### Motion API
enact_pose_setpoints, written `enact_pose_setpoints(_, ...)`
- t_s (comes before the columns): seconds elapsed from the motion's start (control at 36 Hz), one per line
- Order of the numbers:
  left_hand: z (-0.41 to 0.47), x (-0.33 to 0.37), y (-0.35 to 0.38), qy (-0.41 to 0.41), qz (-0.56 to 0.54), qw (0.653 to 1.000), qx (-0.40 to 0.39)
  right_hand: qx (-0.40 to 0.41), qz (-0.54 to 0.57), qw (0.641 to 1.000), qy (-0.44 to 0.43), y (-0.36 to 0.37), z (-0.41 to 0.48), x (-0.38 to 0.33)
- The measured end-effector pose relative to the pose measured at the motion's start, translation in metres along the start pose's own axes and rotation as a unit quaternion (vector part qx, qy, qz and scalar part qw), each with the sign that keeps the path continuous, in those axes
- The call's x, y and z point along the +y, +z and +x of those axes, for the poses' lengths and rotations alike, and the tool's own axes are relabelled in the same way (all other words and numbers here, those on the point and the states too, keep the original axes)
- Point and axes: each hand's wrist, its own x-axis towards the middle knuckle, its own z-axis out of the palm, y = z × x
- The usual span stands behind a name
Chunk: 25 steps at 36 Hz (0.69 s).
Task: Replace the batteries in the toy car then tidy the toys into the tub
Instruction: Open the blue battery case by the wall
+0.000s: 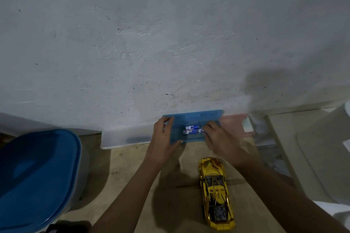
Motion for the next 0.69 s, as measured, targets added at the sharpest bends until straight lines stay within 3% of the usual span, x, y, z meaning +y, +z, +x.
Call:
enact_pose_setpoints(0.14,0.001,-0.011,0.0,0.053,0.025,0.998,-0.006,0.008,0.033,0.999,0.01,0.011,0.002,-0.007)
enact_pose_setpoints(0.69,0.002,-0.022,-0.003,0.075,0.026,0.994,-0.076,-0.055,0.096,0.994,-0.015,0.014,0.015,-0.019)
